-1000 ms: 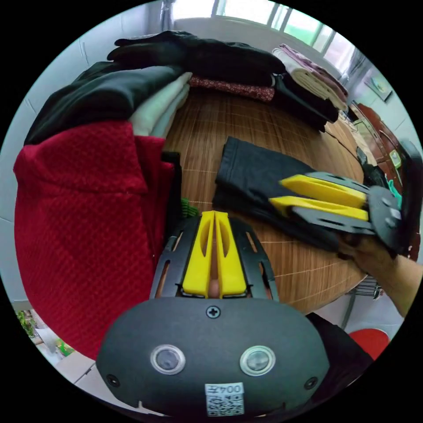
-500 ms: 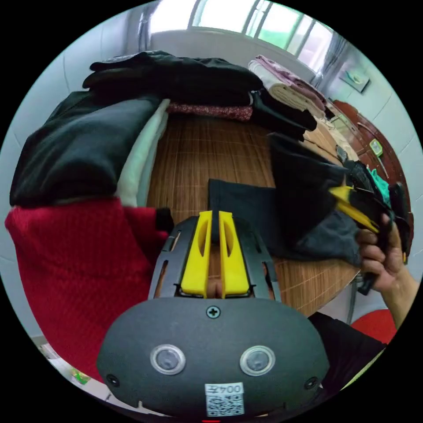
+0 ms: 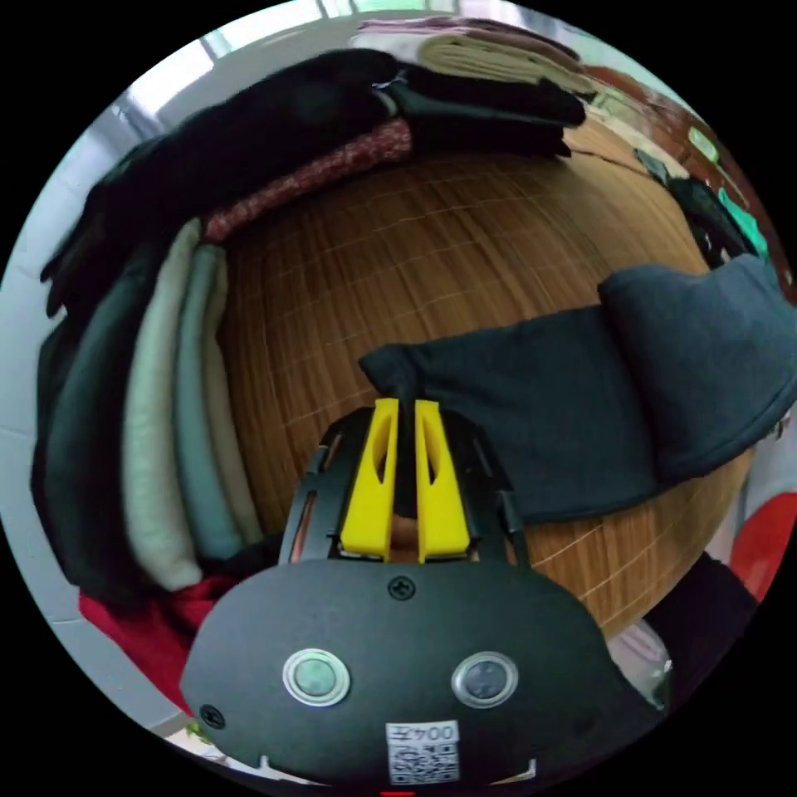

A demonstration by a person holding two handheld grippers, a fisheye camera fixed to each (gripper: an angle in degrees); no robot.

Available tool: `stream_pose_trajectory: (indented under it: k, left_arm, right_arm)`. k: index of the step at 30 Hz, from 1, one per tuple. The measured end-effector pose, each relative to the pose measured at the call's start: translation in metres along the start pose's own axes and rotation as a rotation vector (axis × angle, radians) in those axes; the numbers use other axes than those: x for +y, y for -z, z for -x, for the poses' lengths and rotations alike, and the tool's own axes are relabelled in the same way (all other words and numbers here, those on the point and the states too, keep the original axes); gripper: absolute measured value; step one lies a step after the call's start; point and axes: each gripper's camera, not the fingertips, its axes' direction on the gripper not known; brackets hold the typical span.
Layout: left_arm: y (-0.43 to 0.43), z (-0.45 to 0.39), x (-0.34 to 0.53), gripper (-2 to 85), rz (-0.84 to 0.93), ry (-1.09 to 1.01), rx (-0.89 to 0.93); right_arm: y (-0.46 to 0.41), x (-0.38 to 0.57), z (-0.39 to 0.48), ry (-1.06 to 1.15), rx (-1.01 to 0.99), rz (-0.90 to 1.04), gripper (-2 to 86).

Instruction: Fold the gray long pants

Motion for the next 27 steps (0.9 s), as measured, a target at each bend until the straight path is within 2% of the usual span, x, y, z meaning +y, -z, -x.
stream_pose_trajectory:
  k: [2,3,4,8,12,15,19,23,27]
  left_arm:
    - [0.014,0.013,0.007,4.2,-0.009,0.062,0.013]
    - [0.000,0.018,0.014,4.2,0.091,0.080,0.061]
    - [0.006,0.022,0.018,4.3,0.052,0.103,0.098]
    - [0.043,0.051,0.018,6.5,0.123,0.193,0.335]
    - [0.127,0.087,0.034,8.3,0.025,0.376,0.521]
    - [0.197,0.100,0.049,7.9,-0.086,0.435,0.528]
    - [0.252,0.085,0.065,7.6,-0.106,0.439,0.490]
    - [0.301,0.041,0.089,7.1,-0.099,0.428,0.454]
    - [0.325,-0.029,0.128,6.8,-0.035,0.473,0.560]
  right_arm:
    - [0.004,-0.002,0.018,0.040,-0.016,0.002,3.4]
    - [0.002,-0.003,0.033,0.087,-0.019,0.020,3.3]
    - [-0.003,-0.005,0.051,0.146,-0.012,0.047,3.2]
    - [-0.037,-0.006,0.110,0.343,0.025,0.128,3.1]
    - [-0.109,0.006,0.178,0.541,0.054,0.239,3.5]
    - [-0.188,0.023,0.202,0.584,0.127,0.317,4.5]
    - [-0.269,0.052,0.231,0.621,0.201,0.391,5.9]
    - [-0.237,0.069,0.249,0.589,0.199,0.329,6.4]
    - [-0.158,0.089,0.215,0.563,0.463,0.273,6.3]
